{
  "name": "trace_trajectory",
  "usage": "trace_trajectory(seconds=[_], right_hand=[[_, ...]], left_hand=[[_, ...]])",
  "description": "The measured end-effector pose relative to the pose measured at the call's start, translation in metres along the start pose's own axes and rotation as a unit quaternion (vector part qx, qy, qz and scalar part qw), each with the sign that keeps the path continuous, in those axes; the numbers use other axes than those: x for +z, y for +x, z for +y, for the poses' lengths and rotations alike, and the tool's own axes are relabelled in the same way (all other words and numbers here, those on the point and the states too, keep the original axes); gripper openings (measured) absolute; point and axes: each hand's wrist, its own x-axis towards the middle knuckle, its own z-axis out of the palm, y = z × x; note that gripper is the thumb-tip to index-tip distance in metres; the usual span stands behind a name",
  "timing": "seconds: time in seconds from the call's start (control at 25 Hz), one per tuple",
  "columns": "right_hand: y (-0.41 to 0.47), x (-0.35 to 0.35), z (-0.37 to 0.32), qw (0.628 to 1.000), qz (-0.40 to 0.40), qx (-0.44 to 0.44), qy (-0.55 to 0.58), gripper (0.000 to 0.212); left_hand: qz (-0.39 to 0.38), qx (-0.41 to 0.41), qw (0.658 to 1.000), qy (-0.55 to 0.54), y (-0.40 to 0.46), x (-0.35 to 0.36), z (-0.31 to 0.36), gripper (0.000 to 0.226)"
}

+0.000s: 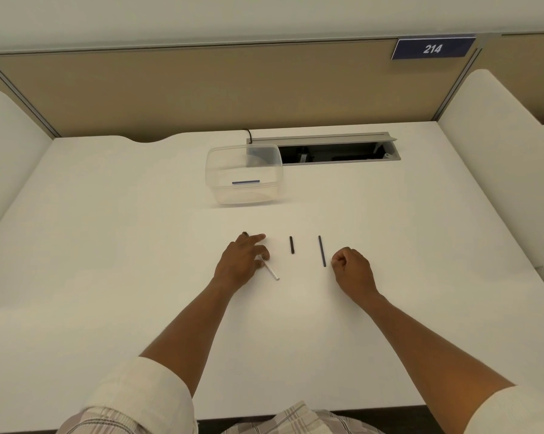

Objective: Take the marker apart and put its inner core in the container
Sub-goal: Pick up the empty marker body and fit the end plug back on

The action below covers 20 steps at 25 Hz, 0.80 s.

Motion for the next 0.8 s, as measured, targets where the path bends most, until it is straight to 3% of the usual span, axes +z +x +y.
trace_trajectory(seconds=[0.24,0.36,0.52,0.8], right_hand=[[0.017,0.004,-0.015,0.999,-0.008,0.028,-0.025,0.005],[0.022,0.008,-0.023,0.994,-0.02,0.025,-0.1,0.015],[0.02,0.016,-0.028,0.979,0.003,-0.013,-0.205,0.016],[0.018,0.017,-0.029,0.955,-0.004,-0.035,-0.295,0.016]], left_hand=[[0.02,0.027,0.998,0.048,-0.004,-0.005,-0.005,0.009],[0.04,0.021,0.998,0.039,-0.006,-0.009,-0.007,0.008],[0.043,-0.015,0.999,0.009,-0.006,-0.016,-0.009,0.007],[0.028,-0.079,0.996,-0.04,-0.013,-0.022,-0.013,0.01]])
